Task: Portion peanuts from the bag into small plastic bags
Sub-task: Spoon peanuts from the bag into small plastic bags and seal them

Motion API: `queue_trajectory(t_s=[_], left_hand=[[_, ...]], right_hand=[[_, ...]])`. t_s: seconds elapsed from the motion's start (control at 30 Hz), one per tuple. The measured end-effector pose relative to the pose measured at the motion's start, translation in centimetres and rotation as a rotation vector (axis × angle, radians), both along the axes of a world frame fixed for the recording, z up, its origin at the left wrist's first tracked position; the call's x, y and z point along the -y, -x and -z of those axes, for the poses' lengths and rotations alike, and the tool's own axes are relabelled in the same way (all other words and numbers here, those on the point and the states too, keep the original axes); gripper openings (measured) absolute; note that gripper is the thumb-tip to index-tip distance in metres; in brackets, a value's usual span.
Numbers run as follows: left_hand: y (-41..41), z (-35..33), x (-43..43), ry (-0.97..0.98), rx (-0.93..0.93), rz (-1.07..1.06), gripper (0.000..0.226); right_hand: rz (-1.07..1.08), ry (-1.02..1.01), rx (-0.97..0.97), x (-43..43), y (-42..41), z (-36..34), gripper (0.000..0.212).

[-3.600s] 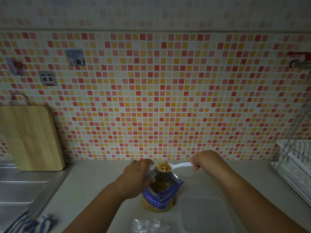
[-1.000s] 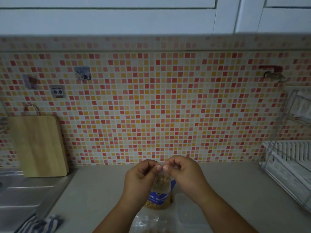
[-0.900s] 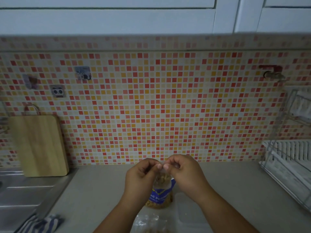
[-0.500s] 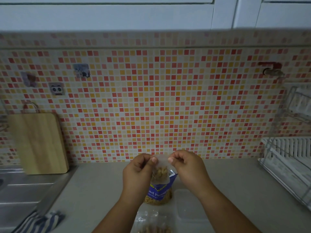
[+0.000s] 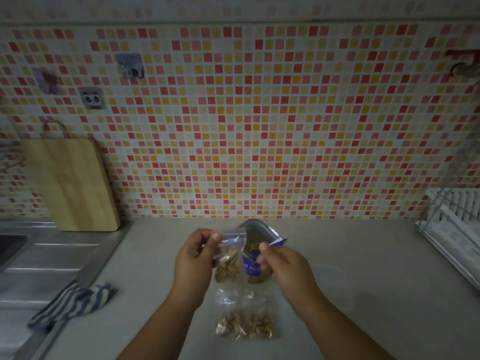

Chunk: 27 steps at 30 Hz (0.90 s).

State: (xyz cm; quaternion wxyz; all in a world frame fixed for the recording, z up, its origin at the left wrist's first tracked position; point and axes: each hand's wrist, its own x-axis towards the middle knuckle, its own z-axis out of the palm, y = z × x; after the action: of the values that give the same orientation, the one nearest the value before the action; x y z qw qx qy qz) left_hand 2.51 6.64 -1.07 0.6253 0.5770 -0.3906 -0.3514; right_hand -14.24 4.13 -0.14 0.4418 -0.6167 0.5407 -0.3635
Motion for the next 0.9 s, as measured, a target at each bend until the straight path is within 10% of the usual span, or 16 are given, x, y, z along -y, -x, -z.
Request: queue_trajectory(t_s=[0.17, 0.37, 0.9], left_hand=[[-3.8, 7.9, -0.9, -0.284, -0.082, -0.128, 0.012], [-5.7, 13.5, -1.3, -0.511, -0.016, -0.205, 0.015], [-3.7, 12.6, -1.2, -0.656, 0.507, -0.170, 0.016]], right_hand=[[-0.239, -0.081, -0.710, -0.5, -3.4, 7.4, 0.034], [-0.196, -0.054, -0.958, 0.9, -6.4, 11.2, 0.049], [-0.033, -0.110, -0.283, 0.3, -3.0, 7.9, 0.019]])
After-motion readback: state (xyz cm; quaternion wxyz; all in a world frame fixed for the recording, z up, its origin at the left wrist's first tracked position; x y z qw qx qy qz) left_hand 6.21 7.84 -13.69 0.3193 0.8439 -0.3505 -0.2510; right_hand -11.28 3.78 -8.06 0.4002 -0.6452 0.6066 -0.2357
